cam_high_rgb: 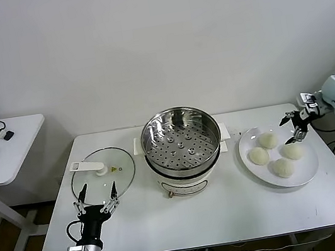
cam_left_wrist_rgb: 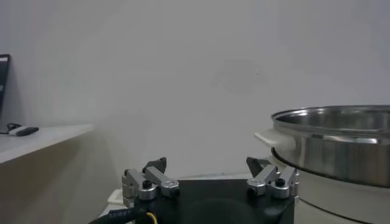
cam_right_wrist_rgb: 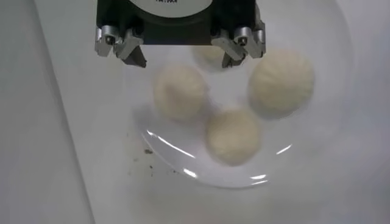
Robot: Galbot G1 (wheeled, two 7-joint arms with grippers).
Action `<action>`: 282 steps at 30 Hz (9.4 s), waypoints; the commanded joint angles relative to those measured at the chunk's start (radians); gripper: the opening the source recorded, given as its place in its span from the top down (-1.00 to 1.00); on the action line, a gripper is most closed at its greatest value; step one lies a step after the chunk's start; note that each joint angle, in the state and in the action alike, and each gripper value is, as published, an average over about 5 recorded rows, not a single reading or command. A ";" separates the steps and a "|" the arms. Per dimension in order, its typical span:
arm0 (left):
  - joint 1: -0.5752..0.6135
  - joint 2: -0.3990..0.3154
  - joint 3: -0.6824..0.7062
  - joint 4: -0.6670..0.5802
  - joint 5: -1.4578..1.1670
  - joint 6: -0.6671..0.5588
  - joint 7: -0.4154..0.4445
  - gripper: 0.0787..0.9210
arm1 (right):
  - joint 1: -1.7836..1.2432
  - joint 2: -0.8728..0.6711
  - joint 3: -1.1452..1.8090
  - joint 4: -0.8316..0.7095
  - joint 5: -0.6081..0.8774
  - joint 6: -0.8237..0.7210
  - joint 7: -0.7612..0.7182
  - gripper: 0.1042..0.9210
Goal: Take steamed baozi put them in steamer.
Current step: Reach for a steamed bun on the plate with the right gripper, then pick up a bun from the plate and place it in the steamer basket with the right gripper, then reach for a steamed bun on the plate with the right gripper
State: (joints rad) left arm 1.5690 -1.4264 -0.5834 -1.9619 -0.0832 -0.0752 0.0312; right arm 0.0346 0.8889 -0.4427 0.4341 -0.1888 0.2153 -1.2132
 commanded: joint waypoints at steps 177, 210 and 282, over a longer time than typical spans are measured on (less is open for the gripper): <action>0.022 -0.004 -0.049 -0.048 -0.070 0.014 -0.022 -0.77 | 0.293 0.519 -0.463 0.248 -0.248 0.453 0.052 -0.76; 0.039 -0.004 -0.019 -0.089 -0.076 0.026 -0.039 -0.77 | 0.544 -0.208 -0.934 0.581 0.555 -0.239 -0.046 -0.76; 0.066 -0.021 -0.024 -0.062 -0.088 0.006 -0.043 -0.77 | 0.063 -0.010 -0.557 0.313 0.278 -0.229 0.065 -0.51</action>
State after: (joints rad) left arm 1.6342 -1.4460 -0.6088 -2.0246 -0.1715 -0.0686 -0.0116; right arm 0.1020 0.8772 -1.0059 0.7521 0.0923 -0.0154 -1.1490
